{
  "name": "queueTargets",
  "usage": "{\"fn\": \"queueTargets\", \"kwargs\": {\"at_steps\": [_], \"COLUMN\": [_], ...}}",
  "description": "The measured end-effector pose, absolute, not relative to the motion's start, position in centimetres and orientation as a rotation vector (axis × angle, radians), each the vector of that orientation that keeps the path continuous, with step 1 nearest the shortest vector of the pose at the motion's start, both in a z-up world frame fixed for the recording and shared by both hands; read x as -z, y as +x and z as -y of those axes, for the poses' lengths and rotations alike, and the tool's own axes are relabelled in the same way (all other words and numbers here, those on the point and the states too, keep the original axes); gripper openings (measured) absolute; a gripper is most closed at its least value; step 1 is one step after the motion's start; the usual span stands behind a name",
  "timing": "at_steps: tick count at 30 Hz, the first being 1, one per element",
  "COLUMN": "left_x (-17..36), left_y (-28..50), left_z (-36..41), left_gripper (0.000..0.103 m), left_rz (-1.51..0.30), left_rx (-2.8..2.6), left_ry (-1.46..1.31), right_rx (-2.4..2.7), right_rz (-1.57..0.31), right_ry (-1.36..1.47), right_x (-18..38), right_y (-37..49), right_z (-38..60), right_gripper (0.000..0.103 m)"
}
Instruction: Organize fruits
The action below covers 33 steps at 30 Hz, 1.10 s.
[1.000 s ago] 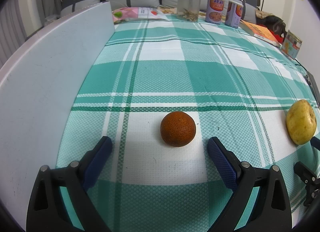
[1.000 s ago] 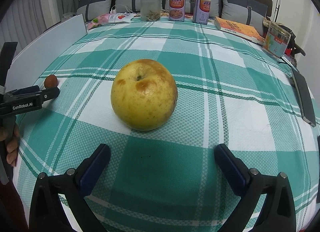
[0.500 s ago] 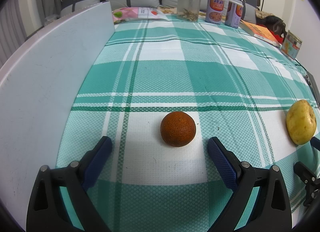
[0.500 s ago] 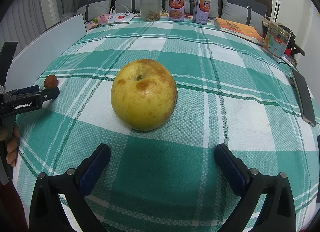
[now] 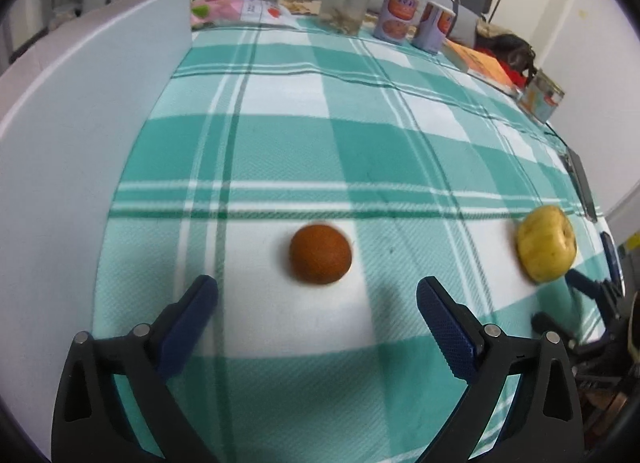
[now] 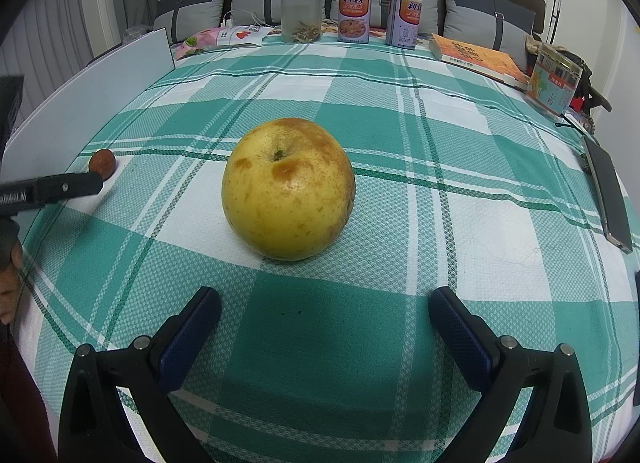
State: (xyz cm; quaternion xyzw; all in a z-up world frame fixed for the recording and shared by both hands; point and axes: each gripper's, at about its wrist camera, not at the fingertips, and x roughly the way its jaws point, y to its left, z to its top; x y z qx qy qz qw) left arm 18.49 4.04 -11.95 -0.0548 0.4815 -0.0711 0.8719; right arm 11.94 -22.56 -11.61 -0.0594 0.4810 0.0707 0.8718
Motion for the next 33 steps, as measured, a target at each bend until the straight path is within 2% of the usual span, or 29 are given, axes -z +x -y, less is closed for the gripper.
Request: {"fn": "queueTargets", "kwargs": {"at_steps": [2,4,5,8,12,16,18,20,21,26,33], "left_x": [11.8,12.1,12.5,12.2,11.8,11.3,10.6,9.7,9.1,5.3,-2.1], "left_y": [19.2,19.7,20.0,19.5,18.4,17.5,17.0,16.4,15.9,13.4,11.1], "left_z": [-3.2,-2.9,-2.6,-2.1,-2.6,-2.8,-2.9,-3.0,-3.1,-4.6,-11.4], "left_gripper": [0.097,0.074,0.057,0.029,0.028,0.028,0.028,0.028,0.028,0.028,0.028], "left_rz": [-1.013,-1.034,-1.06,-1.037,-1.042,-1.074,-1.079,-1.079,-1.076,-1.034,-0.926], "left_rx": [0.123,0.104,0.094,0.101,0.127,0.145,0.153,0.165,0.174,0.228,0.236], "left_ry": [-0.073,-0.04,-0.021,0.039,0.002,-0.054,-0.083,-0.11,-0.124,-0.21,-0.331], "right_rx": [-0.148,-0.152,-0.155,-0.18,-0.216,-0.282,-0.28,-0.26,-0.239,-0.293,-0.487], "right_rz": [-1.005,-1.006,-1.007,-1.031,-1.07,-1.178,-1.257,-1.331,-1.34,-1.325,-1.249], "right_ry": [-0.124,-0.121,-0.12,-0.104,0.019,-0.034,-0.092,-0.177,-0.23,-0.125,0.139], "right_x": [11.6,11.6,11.6,11.3,8.7,7.3,8.0,9.2,9.6,8.6,3.0], "right_y": [11.9,12.0,12.0,12.3,14.1,17.8,19.4,20.5,20.7,20.7,21.2], "right_z": [22.6,22.6,22.6,22.9,23.6,21.0,19.6,18.6,18.3,18.7,15.3], "right_gripper": [0.103,0.103,0.103,0.103,0.102,0.101,0.092,0.072,0.065,0.065,0.065]}}
